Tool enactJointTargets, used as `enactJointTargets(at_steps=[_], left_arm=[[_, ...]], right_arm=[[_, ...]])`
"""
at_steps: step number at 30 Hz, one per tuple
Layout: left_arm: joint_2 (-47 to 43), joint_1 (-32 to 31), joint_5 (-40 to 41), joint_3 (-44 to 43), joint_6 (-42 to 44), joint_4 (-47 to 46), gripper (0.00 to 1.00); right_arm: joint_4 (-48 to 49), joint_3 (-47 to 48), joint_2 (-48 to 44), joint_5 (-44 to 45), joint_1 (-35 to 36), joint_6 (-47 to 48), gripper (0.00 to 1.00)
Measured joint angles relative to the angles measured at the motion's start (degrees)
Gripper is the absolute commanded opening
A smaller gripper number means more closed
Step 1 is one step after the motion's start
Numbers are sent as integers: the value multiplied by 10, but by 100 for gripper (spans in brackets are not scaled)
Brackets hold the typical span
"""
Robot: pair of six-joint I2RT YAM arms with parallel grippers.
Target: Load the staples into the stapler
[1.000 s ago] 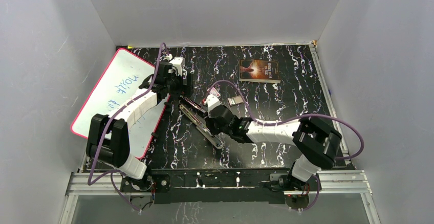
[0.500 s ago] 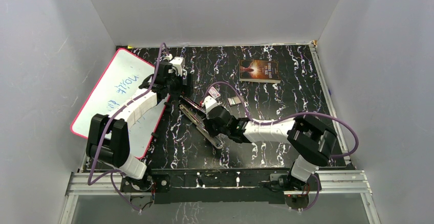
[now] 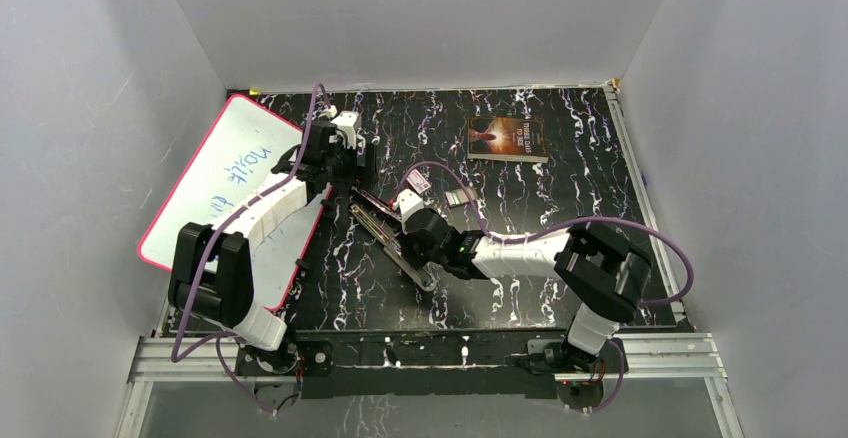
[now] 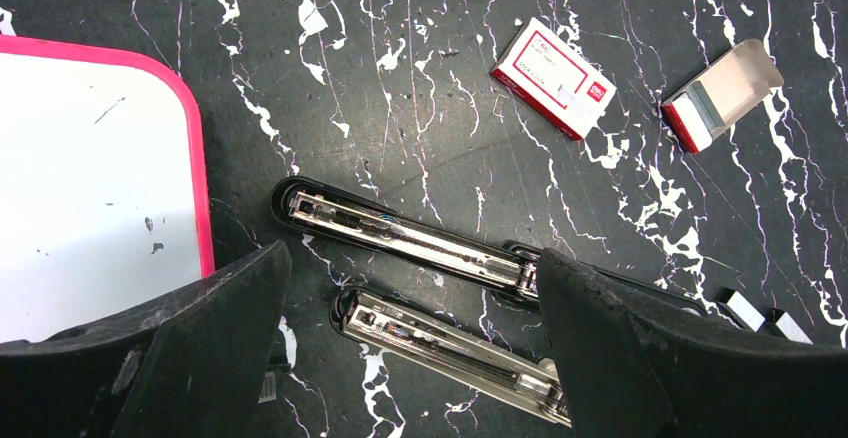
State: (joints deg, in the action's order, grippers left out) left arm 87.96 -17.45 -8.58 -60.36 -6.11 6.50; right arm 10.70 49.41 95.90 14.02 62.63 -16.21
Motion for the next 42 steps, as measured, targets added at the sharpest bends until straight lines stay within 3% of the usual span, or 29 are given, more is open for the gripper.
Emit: enactJointTargets(at_steps=[16, 28, 32, 42], left_arm=[[0, 0, 0, 0, 0, 0, 92], [0, 0, 0, 0, 0, 0, 92], [0, 0, 0, 0, -2, 0, 92], [0, 0, 1, 0, -5, -1, 92]], right_arm=[[-42, -32, -49, -5, 0, -16, 30], [-31, -46, -145, -19, 1, 15, 41], [-29, -48, -141, -47, 1, 33, 52], [-49, -48, -79, -69, 1, 41, 54]])
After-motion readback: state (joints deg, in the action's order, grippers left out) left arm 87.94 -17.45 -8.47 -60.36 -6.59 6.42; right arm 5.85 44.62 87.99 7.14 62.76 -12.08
